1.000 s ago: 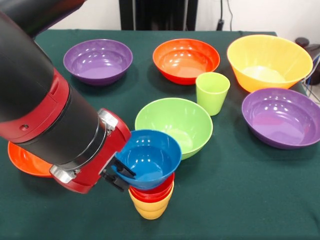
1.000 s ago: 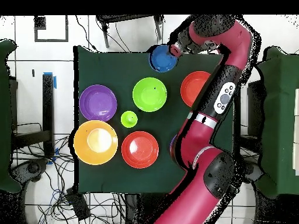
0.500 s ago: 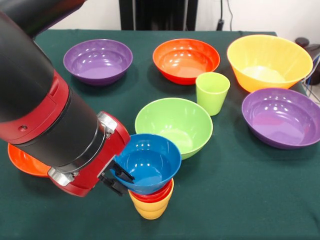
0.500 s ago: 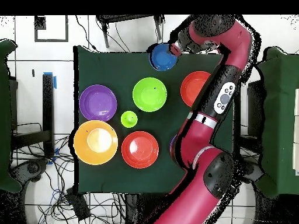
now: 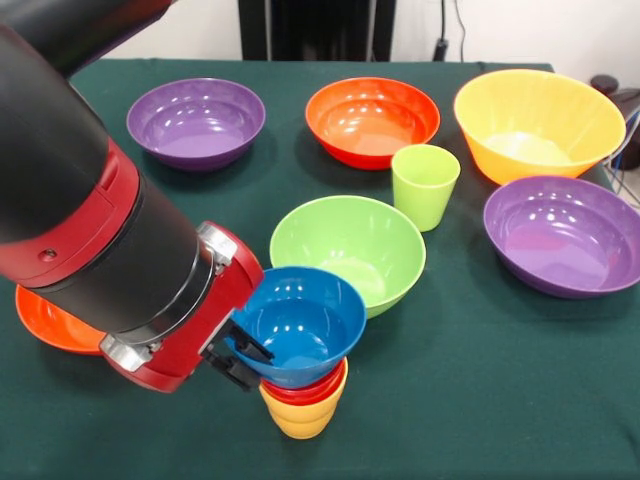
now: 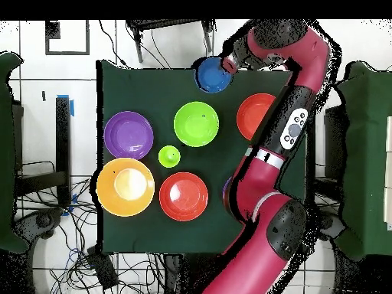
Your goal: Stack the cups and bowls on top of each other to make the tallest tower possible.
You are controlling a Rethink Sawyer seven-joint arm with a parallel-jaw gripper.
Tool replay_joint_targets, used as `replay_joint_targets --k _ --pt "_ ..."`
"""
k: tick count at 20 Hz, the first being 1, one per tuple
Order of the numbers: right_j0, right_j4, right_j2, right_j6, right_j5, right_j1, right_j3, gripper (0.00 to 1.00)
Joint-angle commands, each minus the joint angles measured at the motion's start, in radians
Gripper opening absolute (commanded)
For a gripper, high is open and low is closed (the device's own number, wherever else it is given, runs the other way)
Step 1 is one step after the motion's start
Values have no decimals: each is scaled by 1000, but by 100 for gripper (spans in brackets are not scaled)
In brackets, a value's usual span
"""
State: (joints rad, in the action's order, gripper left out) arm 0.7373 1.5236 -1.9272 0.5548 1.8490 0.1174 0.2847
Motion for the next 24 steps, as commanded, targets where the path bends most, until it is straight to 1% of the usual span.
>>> replay_joint_targets --k 1,7,8,9,19,20,24 --pt "-14 -5 125 -10 -61 4 -24 0" --pt "-10 -48 165 19 -66 1 0 0" --pt "-4 -68 182 32 -71 2 17 0" --pt "-4 -73 187 36 -72 3 20 0" --pt "-17 -91 207 21 -94 -1 3 0" --pt "-19 -91 208 18 -97 -1 1 100" --pt "-22 -85 208 14 -107 -3 -7 100"
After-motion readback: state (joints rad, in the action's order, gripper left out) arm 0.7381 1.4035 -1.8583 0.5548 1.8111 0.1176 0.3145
